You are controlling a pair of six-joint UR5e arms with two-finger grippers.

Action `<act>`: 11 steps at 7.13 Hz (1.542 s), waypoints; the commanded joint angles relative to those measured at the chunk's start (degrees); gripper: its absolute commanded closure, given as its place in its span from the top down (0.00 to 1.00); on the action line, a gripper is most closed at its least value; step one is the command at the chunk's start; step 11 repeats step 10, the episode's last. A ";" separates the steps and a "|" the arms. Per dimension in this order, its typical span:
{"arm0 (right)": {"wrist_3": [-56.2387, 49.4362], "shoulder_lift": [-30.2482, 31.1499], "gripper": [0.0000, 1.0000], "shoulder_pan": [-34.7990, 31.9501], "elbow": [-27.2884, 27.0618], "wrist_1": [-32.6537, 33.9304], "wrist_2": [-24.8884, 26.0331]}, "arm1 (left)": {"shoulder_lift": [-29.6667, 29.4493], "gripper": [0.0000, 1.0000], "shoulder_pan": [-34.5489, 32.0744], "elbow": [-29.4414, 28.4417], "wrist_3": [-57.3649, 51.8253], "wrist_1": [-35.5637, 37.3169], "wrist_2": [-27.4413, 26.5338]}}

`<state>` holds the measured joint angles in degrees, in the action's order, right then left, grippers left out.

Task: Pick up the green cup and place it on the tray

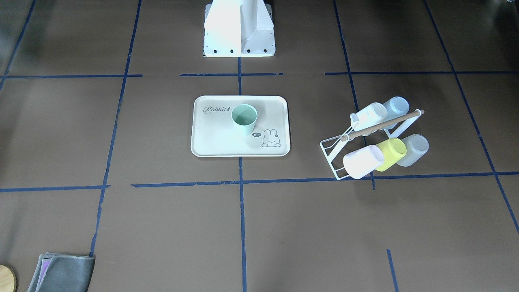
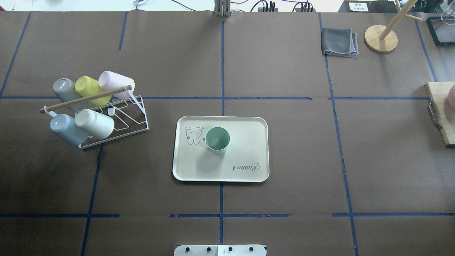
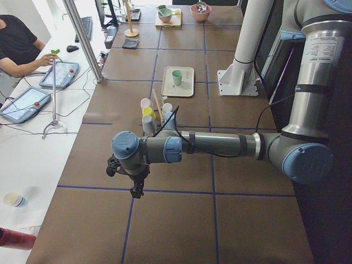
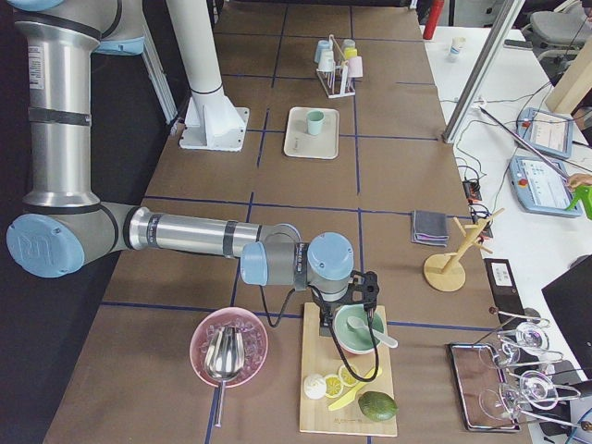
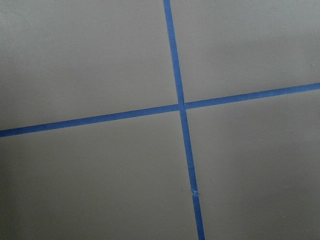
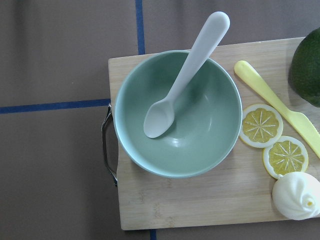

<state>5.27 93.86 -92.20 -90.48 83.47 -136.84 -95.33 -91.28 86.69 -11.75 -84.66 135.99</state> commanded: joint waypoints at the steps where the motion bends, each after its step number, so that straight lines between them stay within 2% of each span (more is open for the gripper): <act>1: 0.01 -0.26 1.00 0.00 0.21 -0.06 -0.01 | 0.23 1.00 -0.04 0.06 0.06 0.11 0.07; 11: 0.36 -1.31 1.00 0.00 0.12 0.02 0.17 | 0.23 1.00 0.04 -0.12 -0.03 -0.50 0.07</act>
